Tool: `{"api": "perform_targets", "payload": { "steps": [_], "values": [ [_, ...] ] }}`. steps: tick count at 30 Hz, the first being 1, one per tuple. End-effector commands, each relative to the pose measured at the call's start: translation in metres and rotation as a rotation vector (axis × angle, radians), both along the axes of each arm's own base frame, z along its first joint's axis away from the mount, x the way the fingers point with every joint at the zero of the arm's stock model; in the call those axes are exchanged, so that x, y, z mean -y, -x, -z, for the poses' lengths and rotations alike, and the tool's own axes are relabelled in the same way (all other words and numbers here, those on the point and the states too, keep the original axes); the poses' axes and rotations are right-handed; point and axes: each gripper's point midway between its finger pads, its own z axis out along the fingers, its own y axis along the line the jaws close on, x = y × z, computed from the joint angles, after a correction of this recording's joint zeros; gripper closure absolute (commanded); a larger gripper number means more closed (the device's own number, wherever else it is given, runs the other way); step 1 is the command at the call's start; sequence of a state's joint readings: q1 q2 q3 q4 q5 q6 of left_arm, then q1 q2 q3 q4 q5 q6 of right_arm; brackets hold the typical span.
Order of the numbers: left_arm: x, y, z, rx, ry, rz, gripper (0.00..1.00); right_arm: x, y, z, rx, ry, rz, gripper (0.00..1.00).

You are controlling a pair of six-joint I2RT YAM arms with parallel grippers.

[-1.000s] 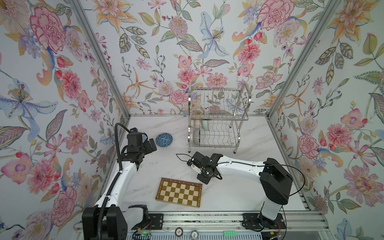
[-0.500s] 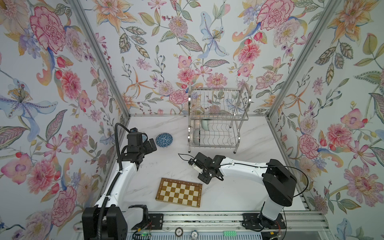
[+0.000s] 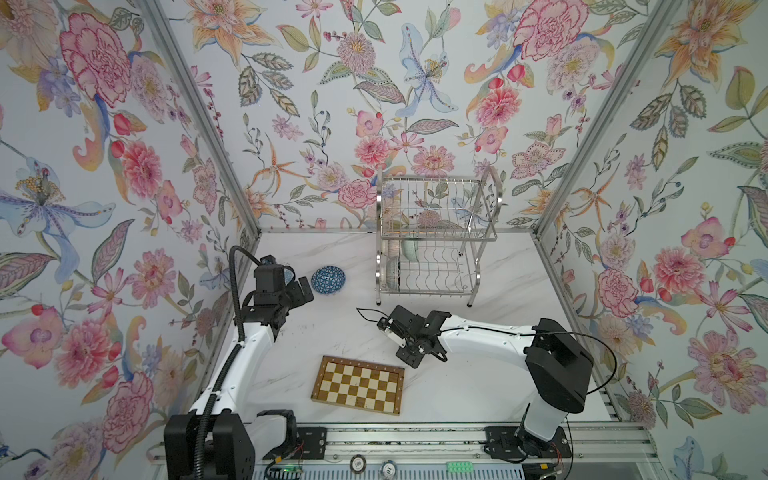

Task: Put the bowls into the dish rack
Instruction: 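Lift and carry the bowl toward the rack with the right gripper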

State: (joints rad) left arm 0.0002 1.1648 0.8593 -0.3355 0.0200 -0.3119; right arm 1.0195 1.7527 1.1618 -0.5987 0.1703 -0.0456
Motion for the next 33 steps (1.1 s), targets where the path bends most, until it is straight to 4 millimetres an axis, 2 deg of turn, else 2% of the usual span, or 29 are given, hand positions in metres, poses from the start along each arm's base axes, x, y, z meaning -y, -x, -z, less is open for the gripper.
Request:
{"api": "perform_targets", "payload": {
  "steps": [1,8,18,33],
  "values": [
    [0.000,0.002,0.001,0.001,0.009,0.002,0.01,-0.001,-0.002,-0.013,0.014,-0.036,0.012,0.94],
    [0.003,0.002,-0.001,0.006,0.018,0.017,0.01,-0.006,-0.007,-0.037,0.035,-0.107,0.022,0.99],
    [0.006,0.001,-0.001,0.007,0.027,0.037,0.01,-0.010,-0.014,-0.070,0.061,-0.221,0.039,1.00],
    [0.034,0.001,-0.009,0.062,0.092,0.190,0.01,-0.013,-0.042,-0.133,0.119,-0.522,0.115,1.00]
  ]
}}
